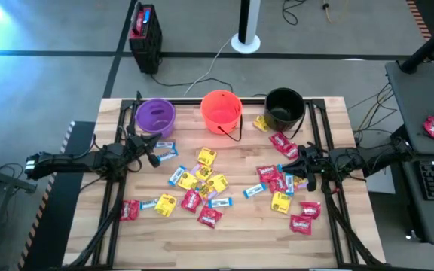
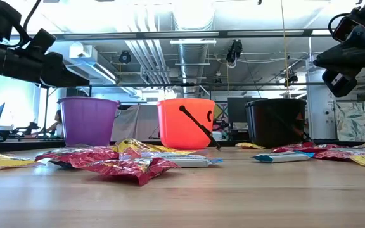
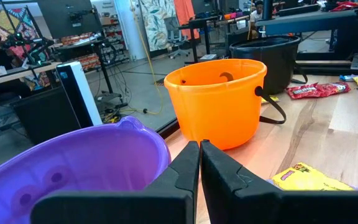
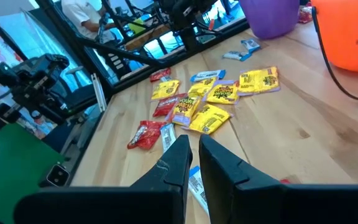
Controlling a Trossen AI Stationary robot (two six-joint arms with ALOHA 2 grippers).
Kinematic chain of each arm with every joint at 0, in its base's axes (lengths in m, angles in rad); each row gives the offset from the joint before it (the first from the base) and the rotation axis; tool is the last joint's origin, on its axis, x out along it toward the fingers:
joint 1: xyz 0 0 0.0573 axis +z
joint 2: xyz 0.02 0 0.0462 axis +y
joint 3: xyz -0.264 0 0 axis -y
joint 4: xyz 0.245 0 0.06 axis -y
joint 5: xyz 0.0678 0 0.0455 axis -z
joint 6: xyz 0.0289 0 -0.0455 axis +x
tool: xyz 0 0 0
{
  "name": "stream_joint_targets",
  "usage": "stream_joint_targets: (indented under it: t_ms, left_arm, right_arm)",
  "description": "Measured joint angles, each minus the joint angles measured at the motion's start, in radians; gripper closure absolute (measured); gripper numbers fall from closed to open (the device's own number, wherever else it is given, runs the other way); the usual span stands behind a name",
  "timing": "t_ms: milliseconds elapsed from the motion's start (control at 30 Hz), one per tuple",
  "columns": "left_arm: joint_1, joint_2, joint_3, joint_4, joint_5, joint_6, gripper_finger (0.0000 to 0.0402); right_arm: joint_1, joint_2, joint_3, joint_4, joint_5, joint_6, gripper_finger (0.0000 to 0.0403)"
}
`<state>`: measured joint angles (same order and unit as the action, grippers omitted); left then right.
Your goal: Sort candy by brand, put in halloween buckets
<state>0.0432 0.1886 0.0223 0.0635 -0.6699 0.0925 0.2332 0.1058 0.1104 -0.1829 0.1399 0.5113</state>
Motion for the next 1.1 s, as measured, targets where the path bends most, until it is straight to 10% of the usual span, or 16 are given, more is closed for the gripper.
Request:
stream_joint_targets:
  t_ms: [533, 1100]
  left_arm:
    - [0.000, 0.000, 0.000, 0.003, 0.001, -0.007, 0.0402]
    - [-0.014, 0.039, -0.011, 0.040, 0.204, -0.659, 0.0402]
  right_arm:
    - [0.000, 0.159, 0.000, 0.343, 0.175, -0.117, 0.0374]
    - [0.000, 0.303, 0.000, 0.404, 0.445, -0.115, 0.0374]
